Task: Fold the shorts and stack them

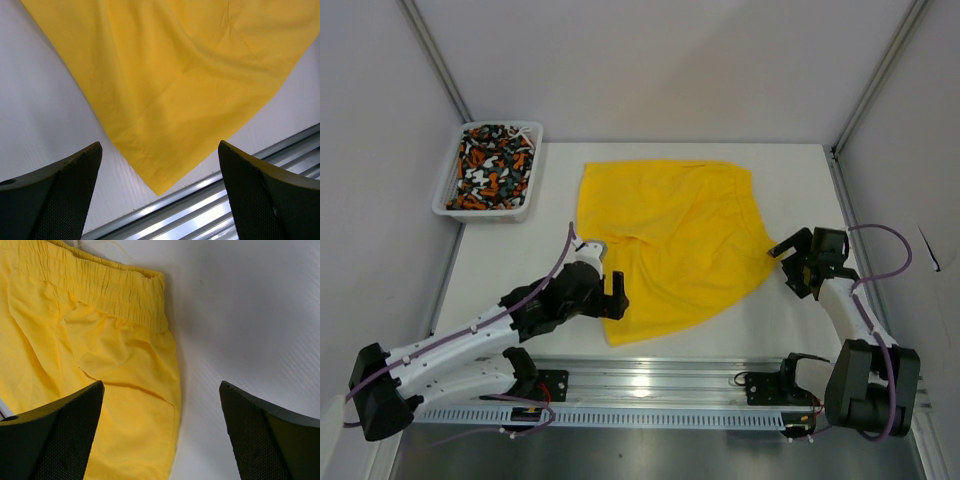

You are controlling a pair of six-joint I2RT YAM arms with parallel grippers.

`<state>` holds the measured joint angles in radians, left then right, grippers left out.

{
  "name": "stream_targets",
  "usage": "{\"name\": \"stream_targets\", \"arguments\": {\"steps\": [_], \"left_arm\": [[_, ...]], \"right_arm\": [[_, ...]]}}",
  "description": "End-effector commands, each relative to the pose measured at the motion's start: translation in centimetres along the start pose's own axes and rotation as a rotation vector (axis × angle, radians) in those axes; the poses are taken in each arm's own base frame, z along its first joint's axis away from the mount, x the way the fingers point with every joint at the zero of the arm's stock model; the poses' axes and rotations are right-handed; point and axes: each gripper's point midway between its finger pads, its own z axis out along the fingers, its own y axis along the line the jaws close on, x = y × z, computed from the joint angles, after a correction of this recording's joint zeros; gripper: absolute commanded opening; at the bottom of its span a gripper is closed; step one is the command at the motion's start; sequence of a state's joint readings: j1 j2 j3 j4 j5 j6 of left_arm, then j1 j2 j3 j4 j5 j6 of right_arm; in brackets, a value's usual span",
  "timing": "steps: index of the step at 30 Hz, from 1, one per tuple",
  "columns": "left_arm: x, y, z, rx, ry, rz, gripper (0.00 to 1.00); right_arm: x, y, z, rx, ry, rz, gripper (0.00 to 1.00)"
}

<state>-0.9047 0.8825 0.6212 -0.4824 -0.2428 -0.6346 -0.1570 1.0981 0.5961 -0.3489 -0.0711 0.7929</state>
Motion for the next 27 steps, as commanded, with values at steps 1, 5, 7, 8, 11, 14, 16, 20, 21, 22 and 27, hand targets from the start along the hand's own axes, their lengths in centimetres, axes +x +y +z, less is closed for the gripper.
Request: {"name": "stream_targets", "arguments": {"steps": [1,5,7,8,11,14,16,20,21,22,27], "left_arm": [[-0.2,-0.3,-1.0,-0.019,0.016,0.087,0.99],[0.7,-1.4,-0.5,0.008,0.040,0.149,0.99],[0.9,-1.7,-0.2,0.011,0.048,0.156,0.99],[0.9,-1.8,0.0,0.010,0.051,0.161,0.99],[0.8,-2.3,0.2,0.016,0.048,0.185,0.99],[1.3,-3.3,0.5,0.073,0.063,0.222,0.99],[1.8,-3.8,0.7,0.101,0.079,0.235,0.99],[2.5,-4.8,0.9,0.132,0.099,0.277,0.99],[3.0,-5.2,0.8,0.139,0.106,0.296,0.99],[3.0,-5.2,0.7,0.132,0.110,0.308,0.99],[4.3,-4.9,0.3,-0.008,0.143,0.434,0.99]], "right_arm": [[-1.6,2.5,1.2,-0.083,-0.022,0.003,0.98],[-2.8,2.0,3.2,-0.040,-0.055,0.014,0.93],[-3.8,1.6,3.9,-0.021,-0.084,0.028,0.90],[-3.5,1.2,4.6,-0.006,-0.071,0.029,0.89],[-4.1,1.1,5.7,0.006,-0.077,0.021,0.85],[-4.4,0.5,7.0,0.022,-0.085,0.020,0.78],[-4.1,0.5,7.3,0.014,-0.077,0.031,0.73],[-4.0,0.8,8.1,-0.018,-0.086,0.050,0.55],[-3.8,0.8,8.2,-0.021,-0.080,0.049,0.42],[-3.6,0.8,8.3,-0.027,-0.076,0.050,0.33],[-2.9,0.8,8.5,-0.038,-0.062,0.039,0.00]]}}
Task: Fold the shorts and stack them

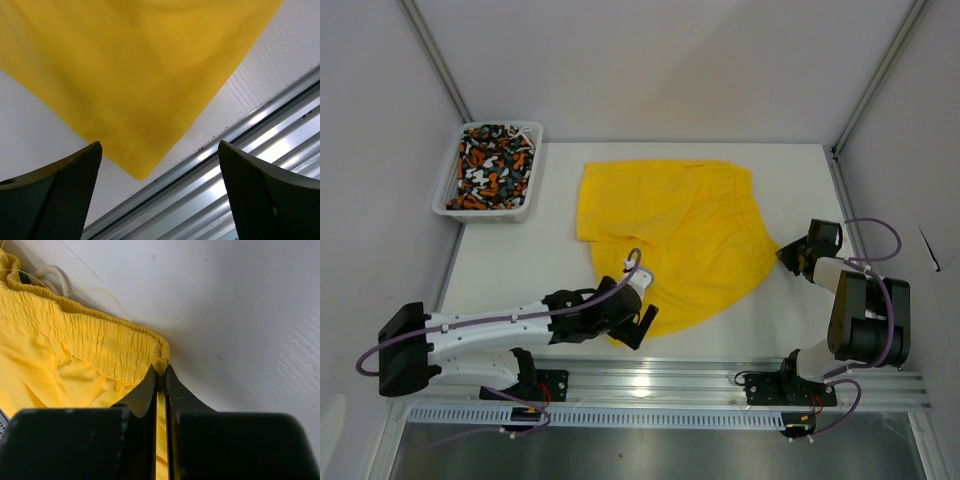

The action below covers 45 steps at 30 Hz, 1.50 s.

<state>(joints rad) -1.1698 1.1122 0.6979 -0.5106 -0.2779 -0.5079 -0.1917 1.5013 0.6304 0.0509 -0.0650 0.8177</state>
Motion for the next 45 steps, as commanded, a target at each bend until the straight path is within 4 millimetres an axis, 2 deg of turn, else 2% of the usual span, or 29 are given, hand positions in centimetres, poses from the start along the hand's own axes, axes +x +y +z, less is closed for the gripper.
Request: {"name": "stream_targets", "arguments": {"steps": [1,4,7,10,13,14,17,22,23,26,30,32,34,36,42,45], "left_arm": [[-0.4,0.0,-0.8,-0.113,0.012,0.094,0.99],[0.6,0.0,-0.9,-0.206,0.057,0.198,0.99],[1.4,-0.4,-0.8,-0.267,0.097,0.287,0.97],[2.3,-1.0,-0.2,-0.276,0.134,0.361,0.91],[2.8,-0.7,0.3,-0.304,0.161,0.391,0.80],[2.9,-0.8,0.4,-0.302,0.166,0.392,0.71],[3.1,-1.4,0.6,-0.264,0.172,0.398,0.53],[2.8,-2.0,0.7,-0.235,0.166,0.414,0.40],[3.0,-2.0,0.9,-0.229,0.177,0.421,0.34],[3.8,-2.6,1.2,-0.192,0.206,0.432,0.25],[4.8,-3.0,1.9,-0.174,0.249,0.446,0.21],[5.1,-2.6,2.4,-0.200,0.269,0.447,0.21],[5.2,-1.3,2.9,-0.250,0.291,0.418,0.20],[4.9,0.3,3.1,-0.304,0.304,0.356,0.19],[3.4,0.5,3.7,-0.260,0.271,0.245,0.19],[3.8,0.6,3.9,-0.247,0.289,0.245,0.20]], "right_arm": [[-0.4,0.8,-0.1,-0.033,-0.035,-0.009,0.00],[-1.1,1.0,-0.6,-0.026,-0.064,-0.009,0.00],[-0.9,0.5,-0.6,-0.010,-0.065,-0.009,0.00],[-0.8,0.2,-0.3,-0.001,-0.059,-0.006,0.00],[-0.5,0.0,0.0,0.006,-0.043,-0.007,0.00],[-0.5,0.0,0.0,0.003,-0.040,-0.005,0.00],[-0.4,0.1,0.0,-0.004,-0.036,-0.008,0.00],[-0.2,0.2,0.0,-0.012,-0.025,-0.010,0.00],[-0.1,0.2,0.0,-0.014,-0.022,-0.008,0.00],[0.0,0.3,0.0,-0.019,-0.016,-0.009,0.00],[0.0,0.4,0.0,-0.022,-0.015,-0.009,0.00],[0.0,0.5,0.0,-0.027,-0.013,-0.009,0.00],[0.1,0.5,0.0,-0.028,-0.010,-0.012,0.00],[-0.1,0.6,-0.1,-0.031,-0.014,-0.010,0.00],[0.1,0.6,-0.1,-0.037,-0.007,-0.011,0.00],[0.1,0.7,-0.1,-0.040,-0.003,-0.013,0.00]]}}
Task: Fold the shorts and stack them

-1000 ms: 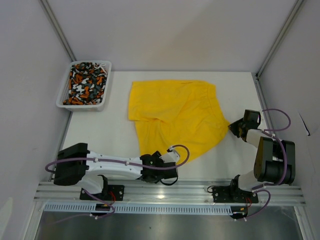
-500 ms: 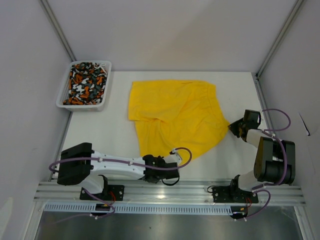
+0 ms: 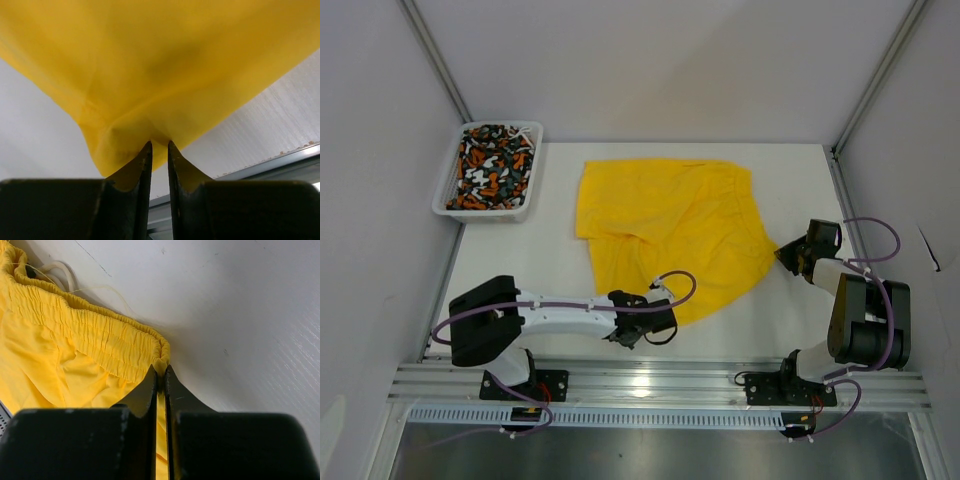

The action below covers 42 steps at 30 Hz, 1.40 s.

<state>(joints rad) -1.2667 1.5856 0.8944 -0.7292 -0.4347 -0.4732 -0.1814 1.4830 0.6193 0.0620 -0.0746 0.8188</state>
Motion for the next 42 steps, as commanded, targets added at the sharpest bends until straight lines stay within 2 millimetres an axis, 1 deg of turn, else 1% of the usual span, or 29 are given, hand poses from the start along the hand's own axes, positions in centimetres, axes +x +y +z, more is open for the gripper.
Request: {"name": "stream_targets", "arguments": {"steps": [1,2,3,5,6,7,12,13,16,17,19,20,23,27,29,30,33,35,37,38,42], "left_arm": [[-1.3,-0.9,-0.6,0.062,-0.037,-0.036,0.21],[-1.2,-1.1,-0.5,0.067,-0.030,-0.031,0.22],[-1.0,-1.8,-0.3,0.101,-0.016,-0.013,0.23],[-0.7,-2.6,-0.1,0.142,0.001,-0.002,0.28],[-0.3,-3.4,0.0,0.184,0.018,0.010,0.31],[-0.1,-3.7,0.0,0.197,0.025,0.015,0.36],[0.7,-4.7,0.3,0.231,0.060,0.047,0.43],[1.1,-4.8,0.5,0.231,0.076,0.056,0.49],[1.1,-4.3,0.9,0.192,0.077,0.057,0.59],[1.2,-4.1,1.0,0.178,0.081,0.057,0.60],[0.7,-3.5,0.9,0.145,0.061,0.033,0.64],[0.3,-2.6,0.9,0.107,0.042,0.019,0.65],[0.4,-1.7,1.1,0.080,0.051,0.004,0.65],[0.4,-1.9,1.7,0.097,0.076,-0.012,0.63],[0.9,-1.7,2.2,0.137,0.102,-0.060,0.63],[0.6,-1.7,2.1,0.161,0.093,-0.087,0.60],[1.1,-1.6,2.5,0.203,0.109,-0.140,0.55],[1.5,-1.3,3.1,0.216,0.127,-0.180,0.53],[1.3,-1.2,2.9,0.237,0.115,-0.207,0.52],[1.6,-0.9,3.1,0.233,0.123,-0.225,0.52],[1.9,-1.1,3.3,0.238,0.150,-0.224,0.60]], "right_arm": [[-0.2,0.2,0.2,-0.019,-0.003,-0.006,0.00],[-0.1,0.2,0.3,-0.018,-0.002,-0.009,0.00],[-0.2,0.2,0.3,-0.019,-0.003,-0.009,0.00],[-0.1,0.2,0.3,-0.020,0.000,-0.009,0.00],[-0.1,0.2,0.3,-0.019,0.001,-0.007,0.00],[0.0,0.1,0.3,-0.019,0.004,-0.009,0.00],[0.0,0.3,0.4,-0.027,0.011,-0.008,0.00],[0.1,0.2,0.4,-0.026,0.014,-0.008,0.00],[0.1,0.3,0.4,-0.033,0.017,-0.007,0.00],[0.1,0.2,0.4,-0.031,0.017,-0.005,0.00],[0.2,0.4,0.4,-0.037,0.020,-0.008,0.00],[0.2,0.4,0.4,-0.037,0.020,-0.008,0.00],[0.2,0.4,0.3,-0.040,0.021,-0.009,0.00],[0.2,0.4,0.3,-0.043,0.021,-0.011,0.00],[0.2,0.4,0.3,-0.043,0.024,-0.010,0.00],[0.2,0.5,0.2,-0.045,0.022,-0.012,0.00],[0.1,0.6,0.2,-0.048,0.020,-0.011,0.00],[0.1,0.6,0.1,-0.051,0.021,-0.011,0.00],[0.0,0.6,0.1,-0.052,0.019,-0.011,0.00],[0.1,0.6,0.0,-0.054,0.021,-0.013,0.00],[0.0,0.5,-0.1,-0.053,0.018,-0.013,0.00]]}}
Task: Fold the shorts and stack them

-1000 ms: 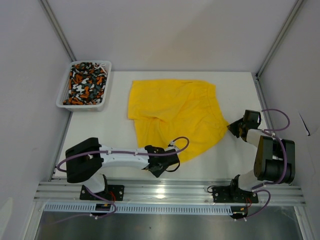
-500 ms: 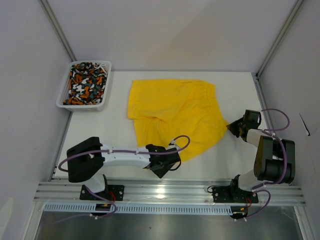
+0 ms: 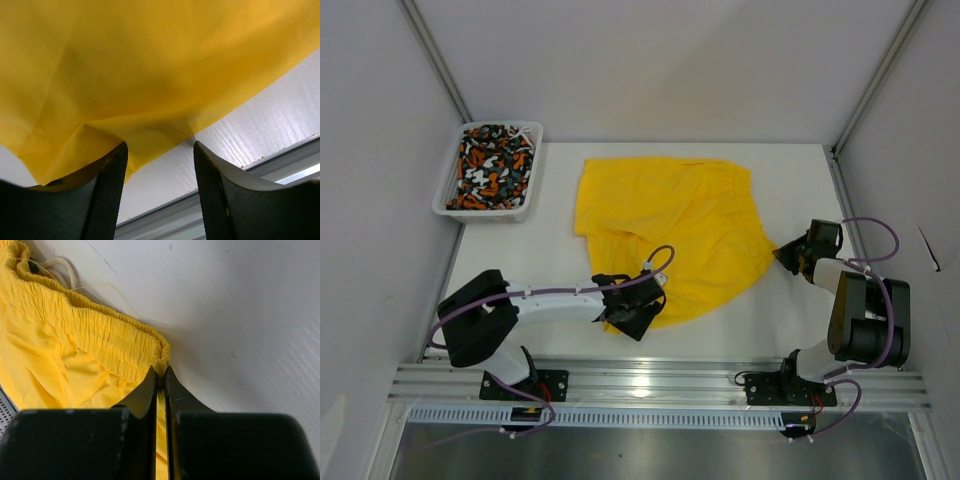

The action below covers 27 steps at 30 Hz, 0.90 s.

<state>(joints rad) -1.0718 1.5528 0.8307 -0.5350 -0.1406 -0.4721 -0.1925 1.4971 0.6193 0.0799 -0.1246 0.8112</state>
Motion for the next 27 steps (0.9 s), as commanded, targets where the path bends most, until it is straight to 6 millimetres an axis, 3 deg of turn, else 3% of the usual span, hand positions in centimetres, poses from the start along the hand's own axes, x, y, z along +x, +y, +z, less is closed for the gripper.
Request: {"name": "stream_targets", "arguments": {"steps": [1,6,11,14,15,20,23,25,26,27], "left_arm": [[3.5,1.6,1.8,-0.051,0.132,-0.009,0.60],[4.1,2.1,2.7,-0.079,0.166,-0.001,0.59],[4.9,3.6,4.1,-0.146,0.191,-0.005,0.39],[5.5,4.8,4.9,-0.207,0.201,0.006,0.21],[5.6,5.1,5.1,-0.225,0.209,0.005,0.20],[4.3,5.0,4.6,-0.233,0.172,0.017,0.00],[4.3,3.6,3.1,-0.207,0.158,0.041,0.00],[4.0,0.8,1.7,-0.163,0.131,0.077,0.00],[4.7,0.2,0.8,-0.165,0.153,0.101,0.00],[5.2,-1.6,0.1,-0.141,0.152,0.139,0.00]], "right_arm": [[-0.3,0.3,-0.2,-0.025,-0.010,-0.014,0.00],[-0.4,0.4,-0.5,-0.036,-0.012,-0.011,0.00],[-0.5,0.7,-0.7,-0.052,-0.010,-0.013,0.00],[-0.5,0.9,-0.9,-0.061,-0.012,-0.016,0.00],[-0.6,0.9,-1.0,-0.062,-0.015,-0.016,0.00],[-0.6,0.9,-1.2,-0.064,-0.018,-0.020,0.00],[-0.9,0.6,-1.4,-0.051,-0.023,-0.017,0.00],[-0.9,-0.1,-1.6,-0.010,-0.017,-0.033,0.00],[-2.0,0.3,-1.9,-0.002,-0.051,-0.046,0.00],[-2.0,-0.2,-2.1,0.033,-0.044,-0.053,0.00]]}}
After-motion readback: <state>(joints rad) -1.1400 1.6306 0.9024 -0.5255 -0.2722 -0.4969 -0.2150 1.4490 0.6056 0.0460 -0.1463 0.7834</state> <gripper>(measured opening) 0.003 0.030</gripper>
